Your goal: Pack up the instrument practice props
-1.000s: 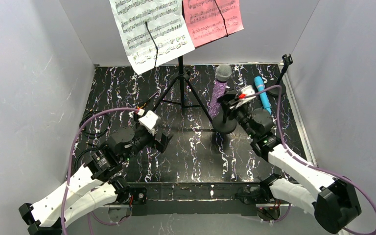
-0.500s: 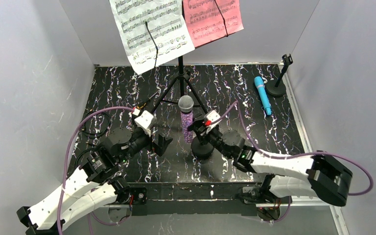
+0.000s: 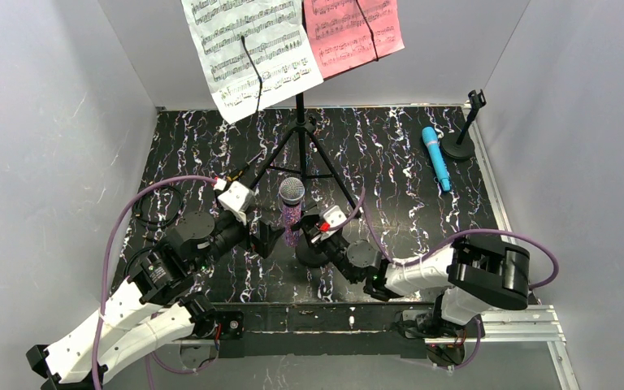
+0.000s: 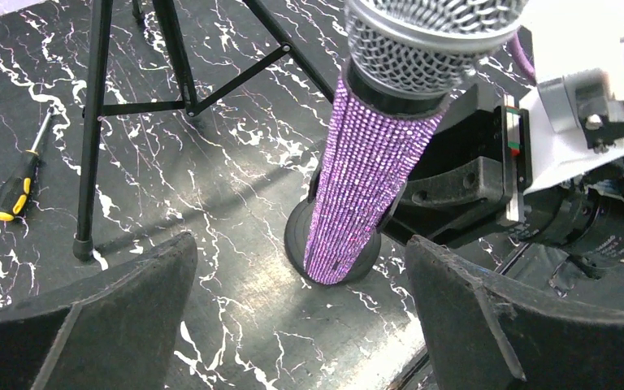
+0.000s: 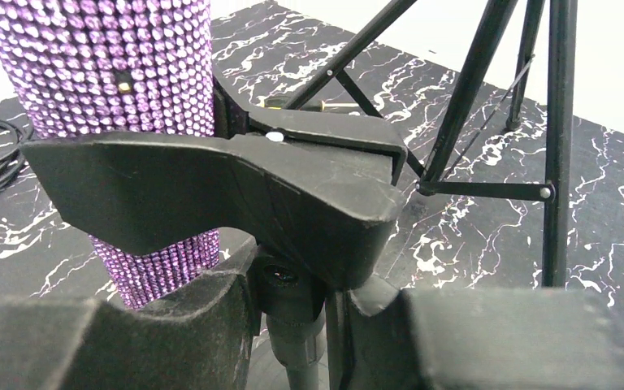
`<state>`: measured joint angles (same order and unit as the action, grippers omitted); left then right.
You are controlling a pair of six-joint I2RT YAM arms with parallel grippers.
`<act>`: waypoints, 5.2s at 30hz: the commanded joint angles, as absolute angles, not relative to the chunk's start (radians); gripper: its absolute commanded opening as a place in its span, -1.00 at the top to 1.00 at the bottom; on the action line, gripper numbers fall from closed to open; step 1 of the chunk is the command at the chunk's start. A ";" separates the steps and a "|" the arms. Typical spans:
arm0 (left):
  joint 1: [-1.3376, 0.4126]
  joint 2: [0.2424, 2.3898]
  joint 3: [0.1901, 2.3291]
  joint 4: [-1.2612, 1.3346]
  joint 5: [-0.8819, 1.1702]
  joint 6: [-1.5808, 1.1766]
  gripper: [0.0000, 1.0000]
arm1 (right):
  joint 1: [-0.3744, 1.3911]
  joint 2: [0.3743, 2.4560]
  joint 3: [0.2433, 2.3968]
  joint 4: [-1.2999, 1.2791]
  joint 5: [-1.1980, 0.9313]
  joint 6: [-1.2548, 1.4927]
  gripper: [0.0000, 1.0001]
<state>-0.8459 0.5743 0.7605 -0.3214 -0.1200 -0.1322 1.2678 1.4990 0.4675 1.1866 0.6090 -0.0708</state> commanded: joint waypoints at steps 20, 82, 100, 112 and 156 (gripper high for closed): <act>-0.841 0.581 0.778 -0.312 -0.041 -0.118 -0.96 | 1.270 0.993 0.439 0.562 0.371 -0.094 -0.86; -0.842 0.878 0.811 0.047 0.124 -0.059 -0.95 | 0.708 1.477 1.268 -0.506 -0.943 -0.677 -0.35; -0.841 0.899 0.790 0.078 0.163 -0.015 -0.31 | 0.716 1.498 1.254 -0.475 -0.931 -0.652 -0.16; -0.842 0.891 0.796 0.060 0.172 -0.006 0.45 | 0.720 1.495 1.238 -0.527 -0.901 -0.669 0.06; -0.842 0.756 0.977 -0.194 -0.016 0.132 1.00 | 0.720 1.460 1.142 -0.623 -0.749 -0.727 0.97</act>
